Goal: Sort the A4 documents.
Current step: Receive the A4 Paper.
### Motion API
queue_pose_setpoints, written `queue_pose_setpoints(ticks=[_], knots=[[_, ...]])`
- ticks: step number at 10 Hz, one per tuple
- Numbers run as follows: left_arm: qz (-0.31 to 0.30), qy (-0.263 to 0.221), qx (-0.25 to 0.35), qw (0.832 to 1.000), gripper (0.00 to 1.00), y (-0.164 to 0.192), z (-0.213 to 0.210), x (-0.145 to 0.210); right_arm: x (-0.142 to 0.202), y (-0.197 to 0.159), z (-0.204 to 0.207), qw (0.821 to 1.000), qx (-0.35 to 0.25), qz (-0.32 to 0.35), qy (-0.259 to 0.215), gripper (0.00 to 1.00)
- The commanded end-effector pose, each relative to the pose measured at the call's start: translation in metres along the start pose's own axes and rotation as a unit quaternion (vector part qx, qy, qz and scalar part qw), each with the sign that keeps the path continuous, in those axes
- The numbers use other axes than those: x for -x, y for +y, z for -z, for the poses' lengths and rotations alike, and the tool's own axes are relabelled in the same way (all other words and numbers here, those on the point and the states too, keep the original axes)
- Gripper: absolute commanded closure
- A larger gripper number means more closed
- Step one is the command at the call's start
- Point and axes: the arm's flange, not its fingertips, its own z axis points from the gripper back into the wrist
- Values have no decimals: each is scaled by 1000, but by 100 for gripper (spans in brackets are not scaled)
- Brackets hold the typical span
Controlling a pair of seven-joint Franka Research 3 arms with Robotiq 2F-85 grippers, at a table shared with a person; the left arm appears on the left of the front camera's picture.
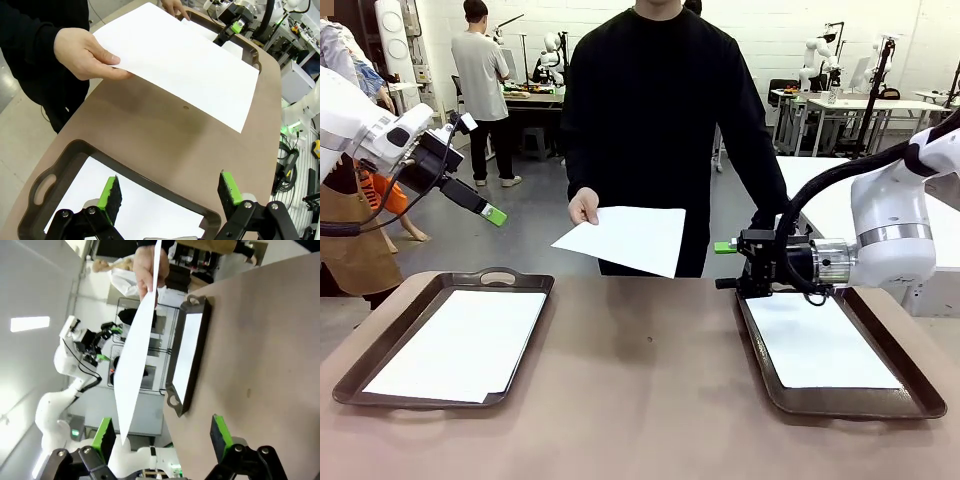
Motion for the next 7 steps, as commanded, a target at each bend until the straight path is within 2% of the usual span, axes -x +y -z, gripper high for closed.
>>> queue_pose_setpoints(ticks=[1,5,7], knots=[[1,0,0,1000,0,0,0,0,-13,5,17,999,-23,19,-16,0],[1,0,0,1000,0,0,0,0,-23,5,37,998,-50,27,-34,0],[1,0,0,1000,0,0,0,0,-28,5,49,994,-80,54,-45,0]])
